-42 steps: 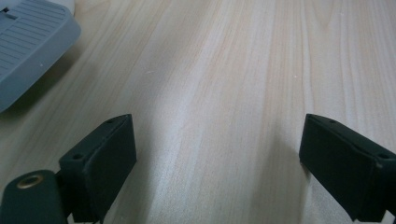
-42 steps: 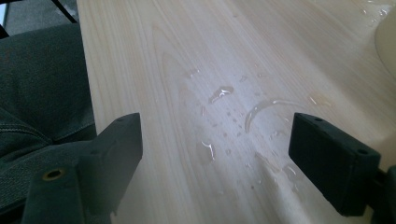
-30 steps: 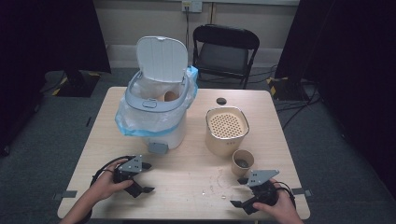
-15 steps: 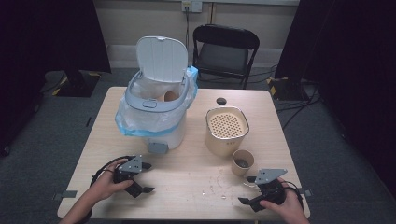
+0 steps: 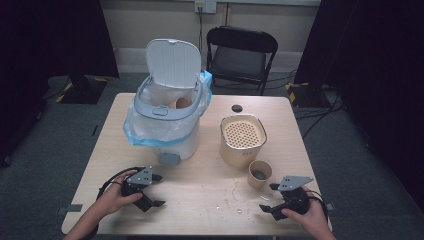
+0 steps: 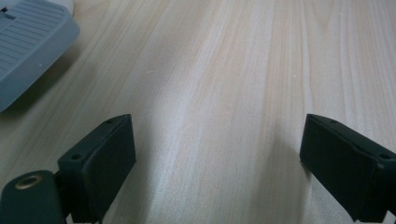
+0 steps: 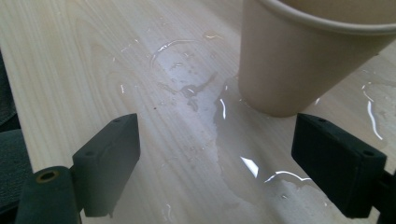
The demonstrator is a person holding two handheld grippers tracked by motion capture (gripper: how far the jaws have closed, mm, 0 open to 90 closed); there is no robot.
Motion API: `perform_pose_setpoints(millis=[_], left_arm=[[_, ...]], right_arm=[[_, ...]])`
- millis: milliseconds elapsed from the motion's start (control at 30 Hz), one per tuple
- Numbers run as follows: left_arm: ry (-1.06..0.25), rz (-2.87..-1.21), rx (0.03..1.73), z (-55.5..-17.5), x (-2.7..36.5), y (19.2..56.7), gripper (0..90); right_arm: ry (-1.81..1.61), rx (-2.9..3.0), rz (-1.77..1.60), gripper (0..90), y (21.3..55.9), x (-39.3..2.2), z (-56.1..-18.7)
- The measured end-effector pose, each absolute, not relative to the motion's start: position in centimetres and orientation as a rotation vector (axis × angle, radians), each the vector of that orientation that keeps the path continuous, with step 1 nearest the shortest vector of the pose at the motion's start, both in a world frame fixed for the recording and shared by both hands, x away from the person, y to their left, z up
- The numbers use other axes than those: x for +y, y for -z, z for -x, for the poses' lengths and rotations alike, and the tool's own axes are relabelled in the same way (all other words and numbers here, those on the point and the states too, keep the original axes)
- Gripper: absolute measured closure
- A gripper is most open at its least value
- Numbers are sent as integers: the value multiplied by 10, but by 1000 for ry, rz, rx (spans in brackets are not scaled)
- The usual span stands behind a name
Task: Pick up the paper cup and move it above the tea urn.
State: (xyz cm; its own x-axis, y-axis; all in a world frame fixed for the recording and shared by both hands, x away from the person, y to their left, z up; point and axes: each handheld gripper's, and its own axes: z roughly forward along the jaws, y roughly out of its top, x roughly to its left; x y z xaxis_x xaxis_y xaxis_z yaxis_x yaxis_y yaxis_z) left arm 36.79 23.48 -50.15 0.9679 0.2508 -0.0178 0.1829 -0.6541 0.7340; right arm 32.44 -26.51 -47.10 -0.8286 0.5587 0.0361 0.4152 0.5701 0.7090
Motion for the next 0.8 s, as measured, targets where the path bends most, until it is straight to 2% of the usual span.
perform_pose_setpoints(millis=[800], left_arm=[[-107, -2294, 310, -365, 235, 502, 99]], right_arm=[[-1066, 2552, -865, 151, 475, -259, -350]])
